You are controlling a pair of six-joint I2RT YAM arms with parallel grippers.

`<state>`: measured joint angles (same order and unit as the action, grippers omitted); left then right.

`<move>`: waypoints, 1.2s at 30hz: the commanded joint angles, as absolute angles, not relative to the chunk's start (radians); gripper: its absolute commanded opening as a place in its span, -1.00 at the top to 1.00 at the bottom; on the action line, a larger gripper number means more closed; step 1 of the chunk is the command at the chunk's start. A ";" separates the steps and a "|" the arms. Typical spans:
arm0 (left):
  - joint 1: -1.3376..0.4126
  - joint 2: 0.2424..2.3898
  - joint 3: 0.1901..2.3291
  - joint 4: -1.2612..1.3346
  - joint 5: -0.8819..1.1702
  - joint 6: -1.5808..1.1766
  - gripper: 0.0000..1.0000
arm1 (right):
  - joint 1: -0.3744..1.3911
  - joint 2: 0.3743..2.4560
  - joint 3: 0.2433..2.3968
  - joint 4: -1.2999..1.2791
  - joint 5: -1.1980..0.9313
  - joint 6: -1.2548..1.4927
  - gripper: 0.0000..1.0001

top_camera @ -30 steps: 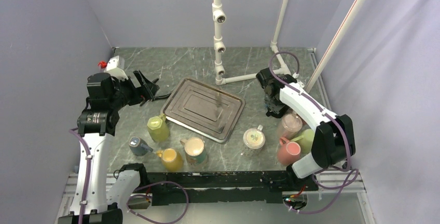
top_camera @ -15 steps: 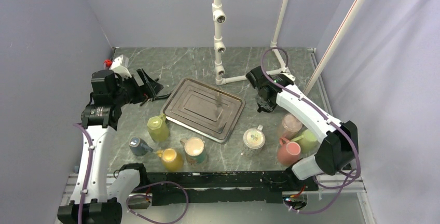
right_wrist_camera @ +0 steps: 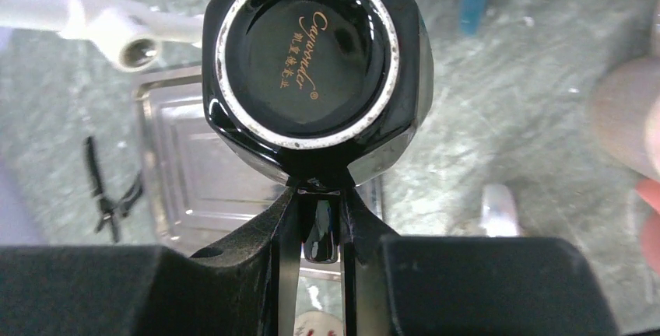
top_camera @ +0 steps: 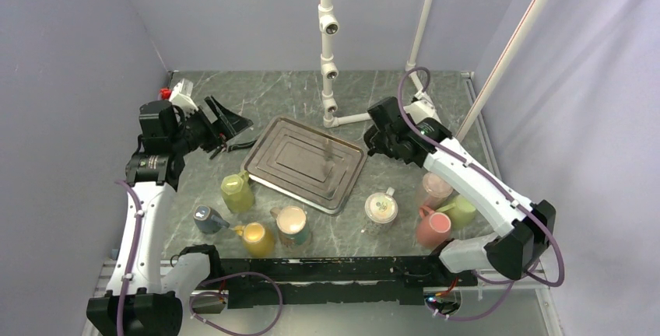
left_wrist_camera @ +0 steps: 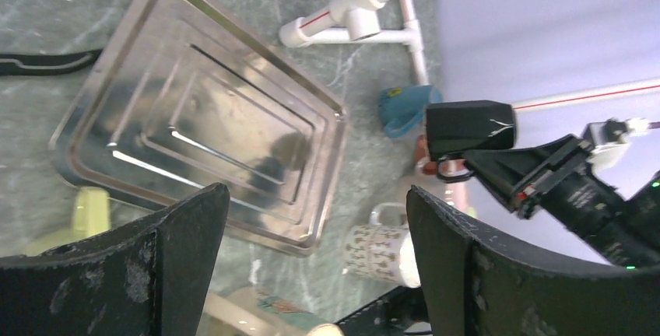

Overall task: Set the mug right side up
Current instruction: Turn over the cup at the corner of the board.

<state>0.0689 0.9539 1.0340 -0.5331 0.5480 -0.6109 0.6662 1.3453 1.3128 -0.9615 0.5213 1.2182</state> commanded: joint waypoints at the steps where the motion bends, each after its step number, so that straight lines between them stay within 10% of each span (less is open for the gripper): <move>1: 0.072 0.945 0.997 -0.405 0.646 -0.846 -0.79 | 0.665 1.279 1.289 -0.689 0.463 1.166 1.00; 36: 0.072 0.983 0.554 0.388 0.800 -1.562 -0.84 | 0.721 1.562 1.233 0.249 -0.161 1.430 1.00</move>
<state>0.0689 0.9844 0.5217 0.3183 0.7746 -1.5391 0.7132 1.5726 1.1656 0.0307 -0.1192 1.3827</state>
